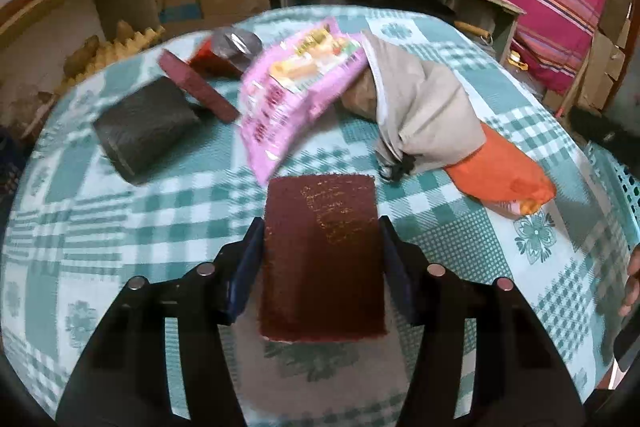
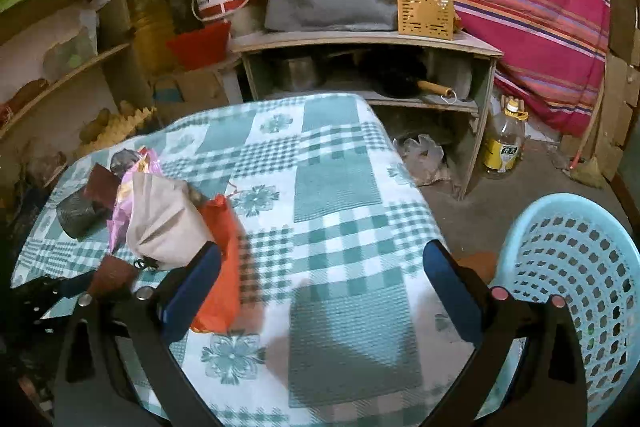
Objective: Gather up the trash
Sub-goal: 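Grasp the maroon scouring pad with the left tool, then grasp the orange cloth with the right tool while the left tool holds the pad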
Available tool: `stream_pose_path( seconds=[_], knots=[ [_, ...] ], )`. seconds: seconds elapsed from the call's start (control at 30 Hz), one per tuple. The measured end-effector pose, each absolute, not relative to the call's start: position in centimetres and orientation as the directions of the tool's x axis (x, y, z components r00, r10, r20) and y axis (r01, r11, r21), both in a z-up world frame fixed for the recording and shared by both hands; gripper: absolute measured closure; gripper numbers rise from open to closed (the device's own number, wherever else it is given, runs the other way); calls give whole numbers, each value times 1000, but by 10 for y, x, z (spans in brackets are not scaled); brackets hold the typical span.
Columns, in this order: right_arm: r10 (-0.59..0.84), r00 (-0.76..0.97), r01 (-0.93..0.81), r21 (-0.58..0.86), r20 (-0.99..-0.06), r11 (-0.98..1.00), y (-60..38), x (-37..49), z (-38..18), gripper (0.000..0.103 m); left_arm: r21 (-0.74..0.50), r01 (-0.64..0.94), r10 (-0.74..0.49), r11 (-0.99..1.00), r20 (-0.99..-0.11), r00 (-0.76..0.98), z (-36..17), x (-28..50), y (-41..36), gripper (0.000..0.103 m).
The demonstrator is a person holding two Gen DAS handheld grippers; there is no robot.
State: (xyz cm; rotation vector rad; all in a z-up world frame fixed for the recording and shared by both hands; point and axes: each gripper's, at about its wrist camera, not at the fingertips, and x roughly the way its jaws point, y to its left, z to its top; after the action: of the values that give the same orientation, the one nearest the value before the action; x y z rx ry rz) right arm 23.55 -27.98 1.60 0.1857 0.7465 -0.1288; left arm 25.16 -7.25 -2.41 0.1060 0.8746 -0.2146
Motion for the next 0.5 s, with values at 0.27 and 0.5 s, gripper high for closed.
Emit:
stream_pose_path(
  seconds=[0.27,0.5],
  knots=[
    [-46,683,127,56,-729,990,-249,251,-1,5,23,118,-83,993,-576,813,31,223,-28,48],
    [-9,631,71,46,-775,996,-229,260,-17,5,-16,20,-25,1000,-472,881,58,210,4,48]
  ],
)
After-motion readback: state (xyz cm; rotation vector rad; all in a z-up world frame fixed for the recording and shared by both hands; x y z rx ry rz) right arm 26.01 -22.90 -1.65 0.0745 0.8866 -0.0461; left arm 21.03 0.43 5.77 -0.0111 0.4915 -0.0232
